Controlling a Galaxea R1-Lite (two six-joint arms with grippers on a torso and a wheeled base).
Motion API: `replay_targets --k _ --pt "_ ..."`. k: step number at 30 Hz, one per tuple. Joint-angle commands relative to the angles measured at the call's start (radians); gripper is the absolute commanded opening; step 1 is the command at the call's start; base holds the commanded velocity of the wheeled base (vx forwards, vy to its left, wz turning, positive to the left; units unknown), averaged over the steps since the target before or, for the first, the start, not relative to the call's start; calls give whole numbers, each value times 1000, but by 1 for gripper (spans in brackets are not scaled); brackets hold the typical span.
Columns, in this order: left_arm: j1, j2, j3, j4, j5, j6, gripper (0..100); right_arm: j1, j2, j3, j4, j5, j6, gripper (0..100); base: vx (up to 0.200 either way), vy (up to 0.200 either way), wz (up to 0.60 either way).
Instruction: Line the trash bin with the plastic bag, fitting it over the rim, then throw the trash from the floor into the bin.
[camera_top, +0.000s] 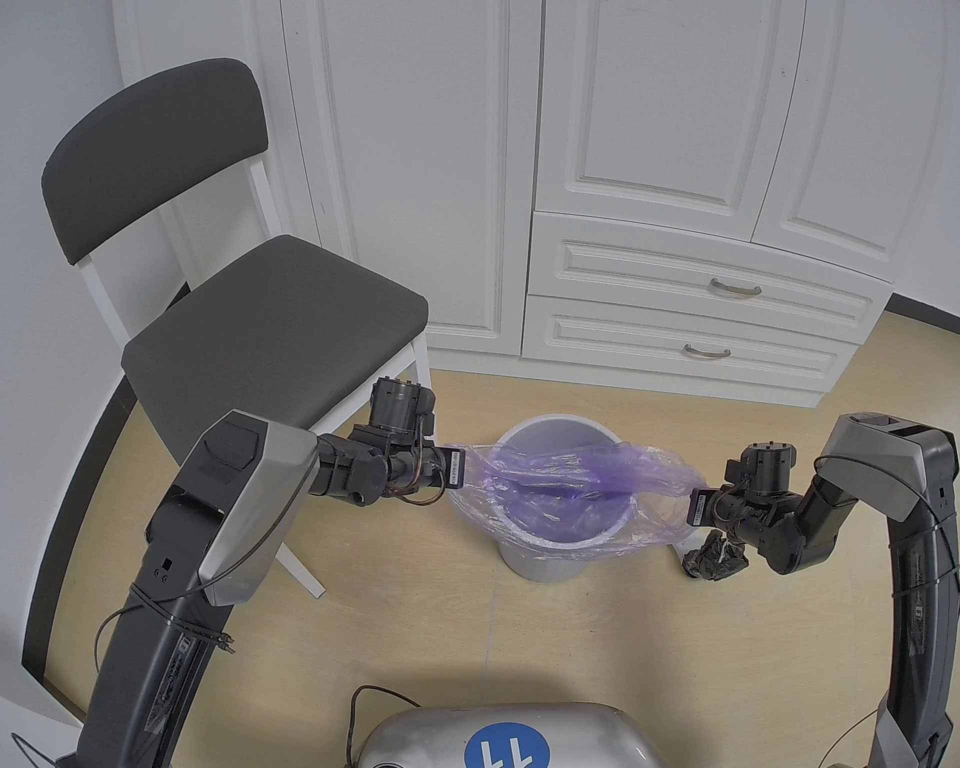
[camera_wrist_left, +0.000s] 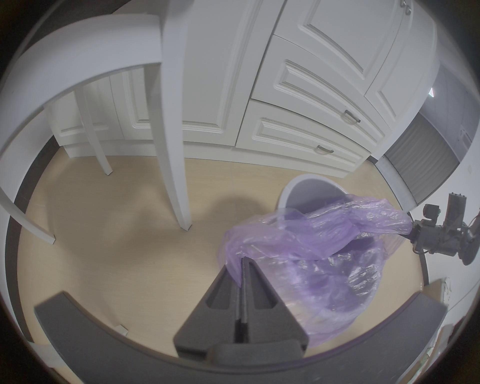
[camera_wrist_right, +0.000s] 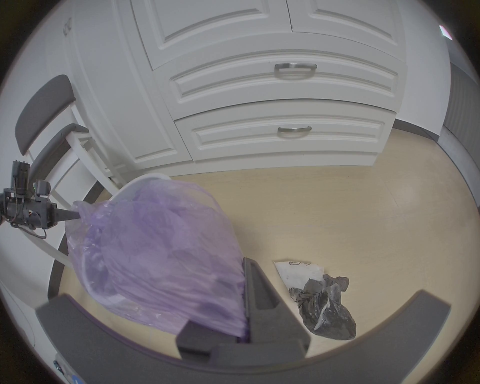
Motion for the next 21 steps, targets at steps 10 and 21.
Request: replay_targets --k 10,21 --pt "39 32 0 13 -19 49 0 -33 92 -62 6 -1 -1 0 0 0 0" --pt "37 24 0 22 -17 50 0 -26 58 -25 7 2 -4 0 0 0 0"
